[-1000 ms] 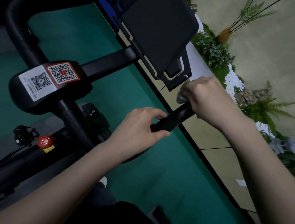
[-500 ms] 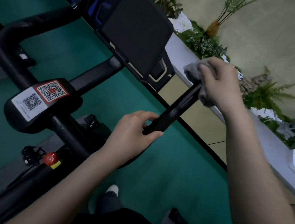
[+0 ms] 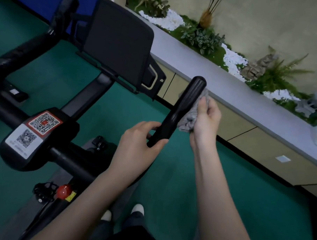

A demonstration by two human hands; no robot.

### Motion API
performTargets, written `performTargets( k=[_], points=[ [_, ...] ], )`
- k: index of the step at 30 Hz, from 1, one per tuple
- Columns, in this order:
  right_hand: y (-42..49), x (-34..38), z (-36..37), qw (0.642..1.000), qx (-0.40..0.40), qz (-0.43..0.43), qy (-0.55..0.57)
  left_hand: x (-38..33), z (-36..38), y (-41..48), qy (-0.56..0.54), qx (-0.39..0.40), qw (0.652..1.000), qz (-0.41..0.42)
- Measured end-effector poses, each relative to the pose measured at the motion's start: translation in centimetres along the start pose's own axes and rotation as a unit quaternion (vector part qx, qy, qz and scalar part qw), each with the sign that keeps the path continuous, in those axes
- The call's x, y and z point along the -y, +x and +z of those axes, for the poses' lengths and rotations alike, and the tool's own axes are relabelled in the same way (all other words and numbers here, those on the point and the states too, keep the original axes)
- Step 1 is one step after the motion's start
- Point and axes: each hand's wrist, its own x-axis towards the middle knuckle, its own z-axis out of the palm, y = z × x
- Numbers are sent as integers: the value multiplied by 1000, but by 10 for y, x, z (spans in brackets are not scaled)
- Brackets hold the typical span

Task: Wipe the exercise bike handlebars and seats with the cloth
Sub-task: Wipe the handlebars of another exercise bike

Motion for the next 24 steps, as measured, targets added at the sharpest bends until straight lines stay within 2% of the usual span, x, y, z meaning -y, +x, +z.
performTargets(
  k=[10,18,24],
  points=[
    [-41,-37,-6,994,60,83,27,1,-1,0,-12,-1,1000,22],
    [-82,-34,-28,997,34,-2,-69,2,-4,-2,-14,31,998,48],
    [-100,-23,-48,997,13,-15,-77,-1,-8,-2,-2,53,997,50]
  ],
)
